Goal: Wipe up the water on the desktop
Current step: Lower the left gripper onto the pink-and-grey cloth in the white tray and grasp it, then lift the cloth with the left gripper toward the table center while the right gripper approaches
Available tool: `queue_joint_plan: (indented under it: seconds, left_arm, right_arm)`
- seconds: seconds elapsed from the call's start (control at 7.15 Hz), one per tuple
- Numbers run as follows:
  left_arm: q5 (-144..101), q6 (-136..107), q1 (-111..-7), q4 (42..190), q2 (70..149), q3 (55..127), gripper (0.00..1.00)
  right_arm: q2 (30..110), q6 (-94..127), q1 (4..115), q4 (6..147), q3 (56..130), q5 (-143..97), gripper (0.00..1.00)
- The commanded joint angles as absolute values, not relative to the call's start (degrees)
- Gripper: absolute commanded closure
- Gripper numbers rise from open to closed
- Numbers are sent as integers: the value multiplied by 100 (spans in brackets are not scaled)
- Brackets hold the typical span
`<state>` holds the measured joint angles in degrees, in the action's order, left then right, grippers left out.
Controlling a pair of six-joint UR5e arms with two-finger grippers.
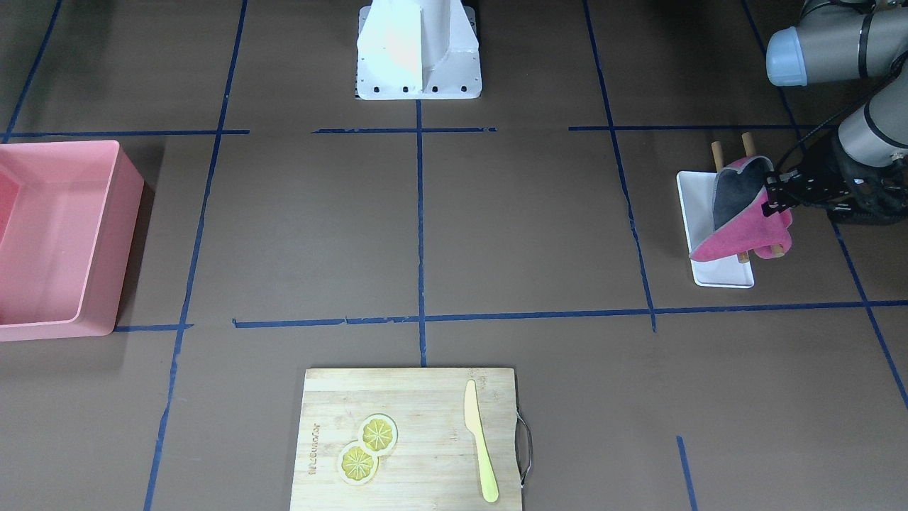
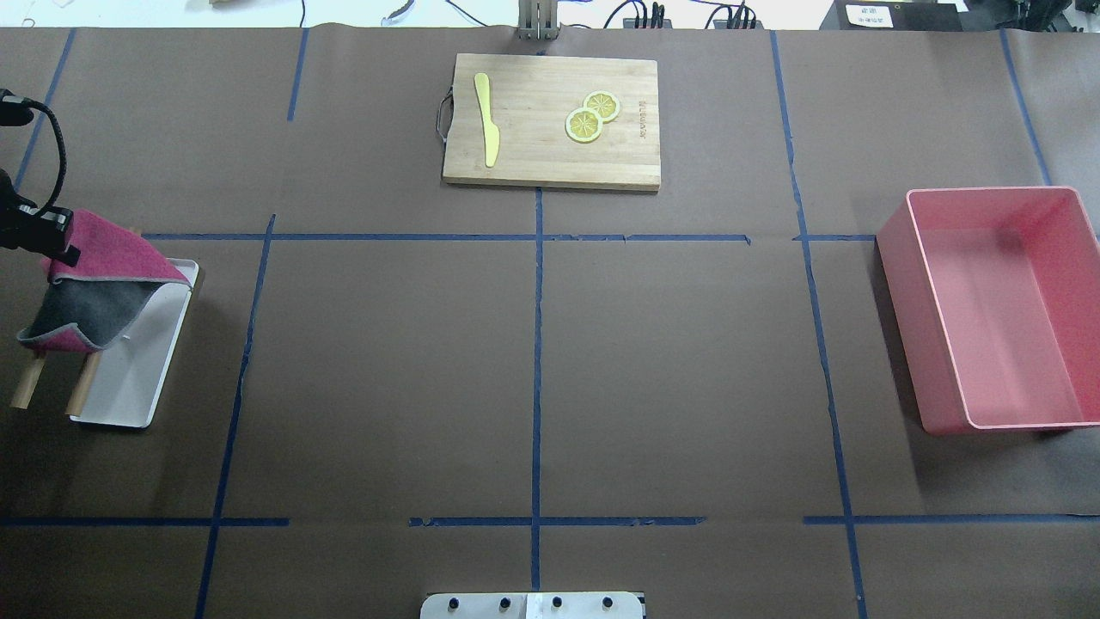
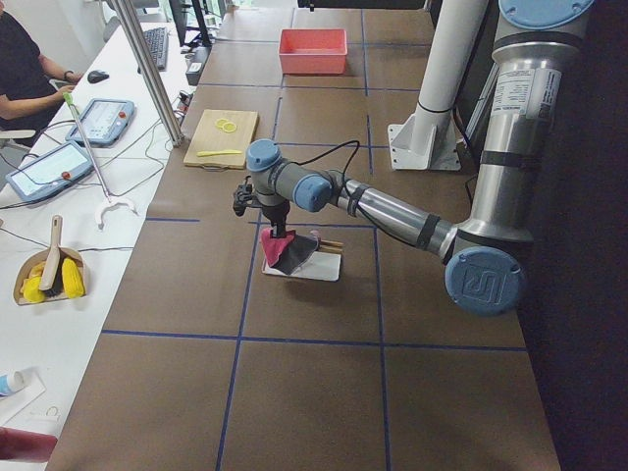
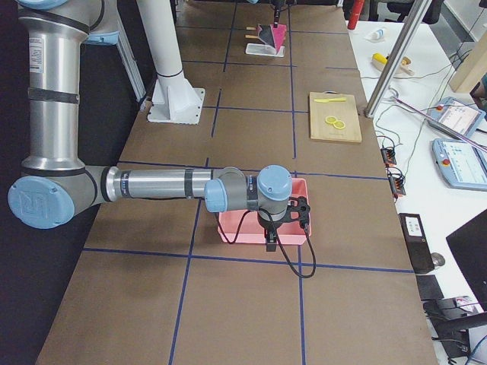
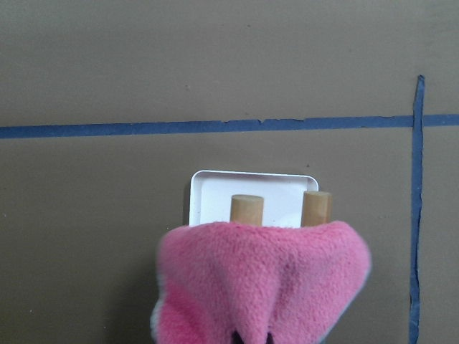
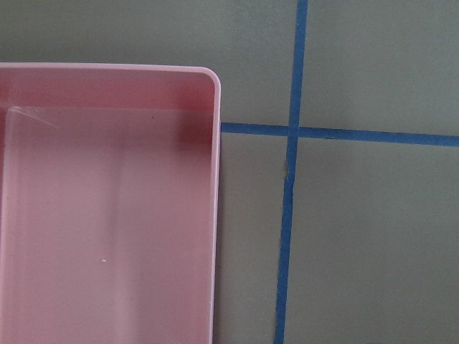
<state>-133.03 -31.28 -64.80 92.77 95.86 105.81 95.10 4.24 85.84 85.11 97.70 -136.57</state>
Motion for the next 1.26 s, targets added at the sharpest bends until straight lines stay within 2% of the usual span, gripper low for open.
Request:
queue_joint_plan:
  seconds: [0.0,0.14,0.42,0.56,0.98,1.12]
  left_arm:
    - [-13342,-3294,-6495,9255,9571,10950,100]
    - [-13342,-3896,-6460,9264,9641,11160,100]
    - [-13577,-5292,-6399,9255,10367,11250,100]
    - [-13562,-6048,-6050,9255,10754,11259,100]
    - [-13055,-7763,-4935,9255,11773,11128,100]
    - [-12721,-8352,-4513,9255,12108,10979,100]
  right_arm:
    - [9545,404,8561,8186,9791,-13658,0]
    - [9641,430,8561,7748,9765,-13667,0]
    - [9633,614,8272,7533,9791,-14165,0]
    - [9633,833,7983,6897,9826,-14159,0]
    - [9554,3815,6824,4202,9844,-13644,0]
    - [9362,4432,6498,3749,9844,-13432,0]
